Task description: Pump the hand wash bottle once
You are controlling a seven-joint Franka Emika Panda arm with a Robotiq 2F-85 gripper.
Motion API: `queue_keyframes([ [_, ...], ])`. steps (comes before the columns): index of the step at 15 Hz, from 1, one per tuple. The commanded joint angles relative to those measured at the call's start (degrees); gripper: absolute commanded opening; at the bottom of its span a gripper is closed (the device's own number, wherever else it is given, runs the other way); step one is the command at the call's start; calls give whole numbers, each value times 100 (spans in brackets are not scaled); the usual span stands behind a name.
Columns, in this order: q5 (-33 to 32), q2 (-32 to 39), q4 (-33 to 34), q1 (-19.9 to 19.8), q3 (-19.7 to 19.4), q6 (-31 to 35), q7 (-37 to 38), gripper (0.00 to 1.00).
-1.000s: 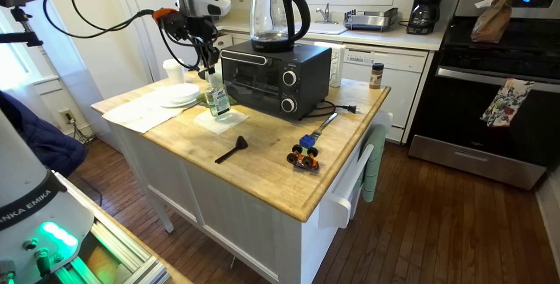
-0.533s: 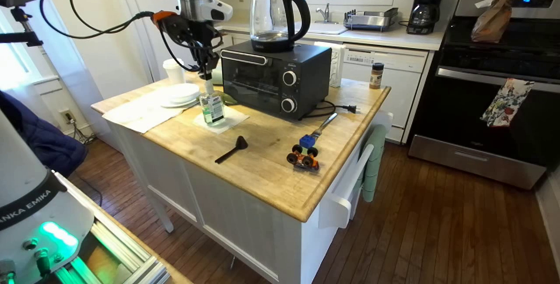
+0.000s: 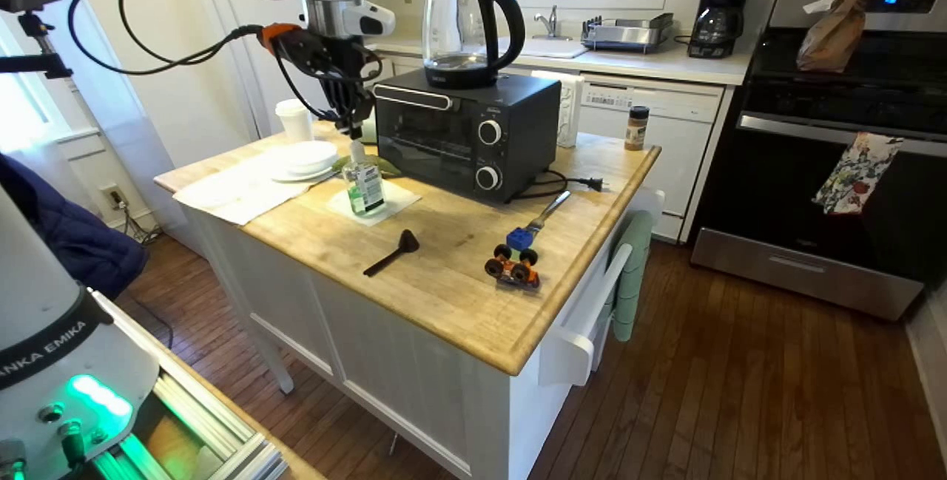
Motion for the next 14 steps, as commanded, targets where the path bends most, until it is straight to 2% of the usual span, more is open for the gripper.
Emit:
queue_keyframes([
  [1, -196, 189, 146, -15, -51, 65, -88, 5],
  [13, -70, 615, 564, -3, -64, 437, -97, 5],
  [14, -55, 640, 604, -3, -60, 416, -62, 15],
])
